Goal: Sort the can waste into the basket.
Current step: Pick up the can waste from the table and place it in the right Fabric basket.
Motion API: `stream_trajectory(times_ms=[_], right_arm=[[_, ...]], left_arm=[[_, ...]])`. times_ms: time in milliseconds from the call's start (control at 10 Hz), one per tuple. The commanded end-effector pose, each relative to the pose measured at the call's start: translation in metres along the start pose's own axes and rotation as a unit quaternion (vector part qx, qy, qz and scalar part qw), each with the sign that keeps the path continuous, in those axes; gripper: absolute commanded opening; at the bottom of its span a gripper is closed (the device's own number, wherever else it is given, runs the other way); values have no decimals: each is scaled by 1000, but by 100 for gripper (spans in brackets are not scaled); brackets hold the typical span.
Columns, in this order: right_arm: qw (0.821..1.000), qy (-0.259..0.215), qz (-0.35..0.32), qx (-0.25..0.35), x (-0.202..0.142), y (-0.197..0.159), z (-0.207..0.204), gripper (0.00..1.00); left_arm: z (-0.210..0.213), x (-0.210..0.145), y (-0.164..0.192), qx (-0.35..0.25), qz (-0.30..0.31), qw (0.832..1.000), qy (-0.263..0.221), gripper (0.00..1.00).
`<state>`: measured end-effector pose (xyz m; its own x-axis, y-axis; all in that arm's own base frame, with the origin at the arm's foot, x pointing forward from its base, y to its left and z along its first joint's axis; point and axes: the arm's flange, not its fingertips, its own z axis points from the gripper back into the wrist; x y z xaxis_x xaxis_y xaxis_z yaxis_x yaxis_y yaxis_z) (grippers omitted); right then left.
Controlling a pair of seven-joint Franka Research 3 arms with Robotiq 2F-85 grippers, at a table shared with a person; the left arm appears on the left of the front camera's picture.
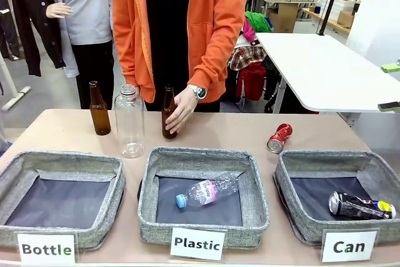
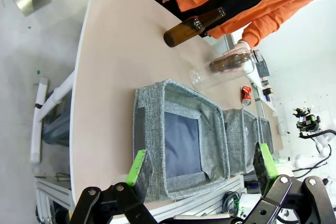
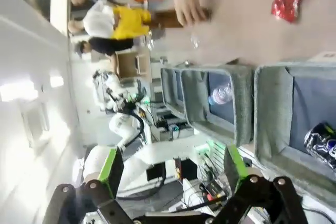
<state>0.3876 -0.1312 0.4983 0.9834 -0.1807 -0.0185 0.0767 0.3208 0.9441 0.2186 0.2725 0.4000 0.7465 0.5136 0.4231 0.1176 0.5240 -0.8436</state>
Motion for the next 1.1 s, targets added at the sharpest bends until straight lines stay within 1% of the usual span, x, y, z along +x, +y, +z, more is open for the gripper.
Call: stream_trajectory(times_ms=[0,1000], right_arm=[[998,48,33,-24,-1,0,5,100],[998,48,33,-24,-1,0,5,100]], left_arm=[[0,1,0,-8,-11,1000,-7,100],[0,1,0,-8,-11,1000,-7,100]])
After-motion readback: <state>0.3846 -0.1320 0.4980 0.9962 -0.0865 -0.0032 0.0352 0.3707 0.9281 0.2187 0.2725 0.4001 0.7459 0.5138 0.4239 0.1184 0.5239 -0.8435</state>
